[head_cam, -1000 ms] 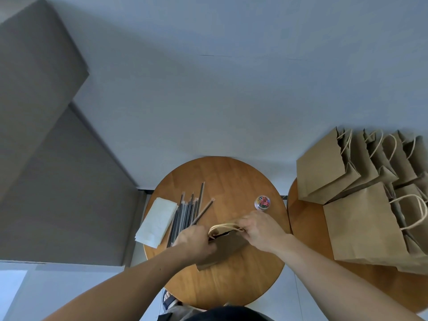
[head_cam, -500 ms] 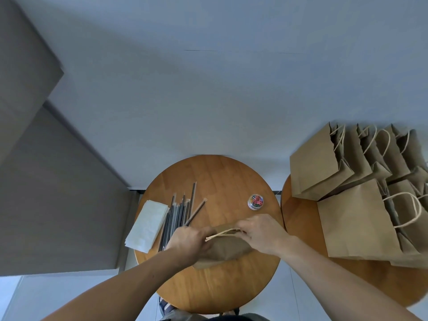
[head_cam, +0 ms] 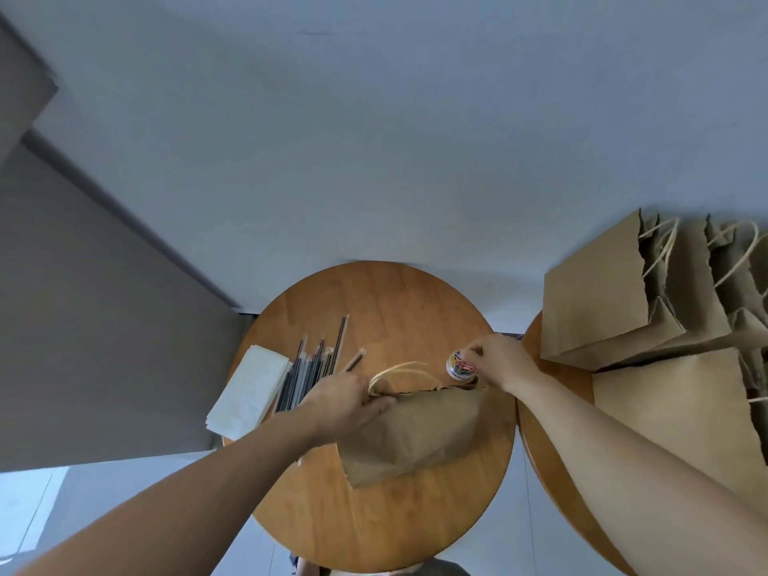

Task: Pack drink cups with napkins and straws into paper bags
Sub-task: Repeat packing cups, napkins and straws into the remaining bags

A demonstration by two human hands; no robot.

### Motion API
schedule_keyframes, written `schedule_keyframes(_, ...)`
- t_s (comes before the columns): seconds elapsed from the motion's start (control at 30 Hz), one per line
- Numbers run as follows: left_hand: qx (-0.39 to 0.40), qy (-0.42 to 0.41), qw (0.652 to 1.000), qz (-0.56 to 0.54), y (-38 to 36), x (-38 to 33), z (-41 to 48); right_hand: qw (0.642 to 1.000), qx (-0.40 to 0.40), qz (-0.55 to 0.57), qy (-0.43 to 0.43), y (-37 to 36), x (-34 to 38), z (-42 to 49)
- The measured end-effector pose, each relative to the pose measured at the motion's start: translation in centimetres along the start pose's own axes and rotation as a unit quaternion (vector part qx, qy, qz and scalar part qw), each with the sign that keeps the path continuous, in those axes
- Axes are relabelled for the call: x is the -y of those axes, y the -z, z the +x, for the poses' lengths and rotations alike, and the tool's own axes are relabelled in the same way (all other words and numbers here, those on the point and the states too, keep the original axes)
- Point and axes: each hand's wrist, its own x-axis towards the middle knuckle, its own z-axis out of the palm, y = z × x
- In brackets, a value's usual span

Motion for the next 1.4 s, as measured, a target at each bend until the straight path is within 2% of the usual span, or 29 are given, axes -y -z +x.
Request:
schedule_keyframes(0.13, -0.018, 0.022, 0.999, -0.027, 0.6, 0.8, 1.3, 0.987, 0.022, -0.159, -0.009, -2.1, -1.4, 3.3)
schedule_keyframes(0.23, -0.012, 0.027, 0.998, -0.052, 0.2, 1.2, 1.4, 0.977, 0.034, -0.21, 0.008, -3.6, -2.7, 5.1)
schedule_keyframes(0.4, 0.027, 0.031, 0.997, -0.071, -1.1, 1.1, 0.8, 0.97, 0.024, -0.243, 0.013, -5.6, -4.6, 6.6)
schedule_keyframes(0.67, 0.007, 0.026, 0.997, -0.075, -1.1, 0.8, 0.8, 0.956, 0.014, -0.293, 0.018, -6.5, -4.6, 8.1)
schedule_keyframes(0.9, -0.004, 0.013, 0.998, -0.067, -2.5, 1.0, -0.4, 0.951, 0.017, -0.303, 0.059, -6.5, -4.8, 7.7)
schedule_keyframes(1.1, -0.001, 0.019, 0.998, -0.06, -2.8, 0.9, -0.8, 0.965, -0.001, -0.253, 0.062, -5.5, -5.0, 6.8)
schedule_keyframes(1.23, 0.001, 0.031, 0.998, -0.049, -2.8, 0.4, -1.0, 0.985, -0.037, -0.163, 0.04, -5.0, -5.2, 5.9)
schedule_keyframes(1.33, 0.001, 0.043, 0.998, -0.045, -2.6, -0.2, -1.4, 0.997, -0.07, 0.022, 0.011, -4.3, -4.6, 4.8)
schedule_keyframes(1.4, 0.004, 0.053, 0.998, -0.025, -2.4, -0.7, -1.7, 0.983, -0.088, 0.159, -0.012, -3.5, -3.5, 3.8)
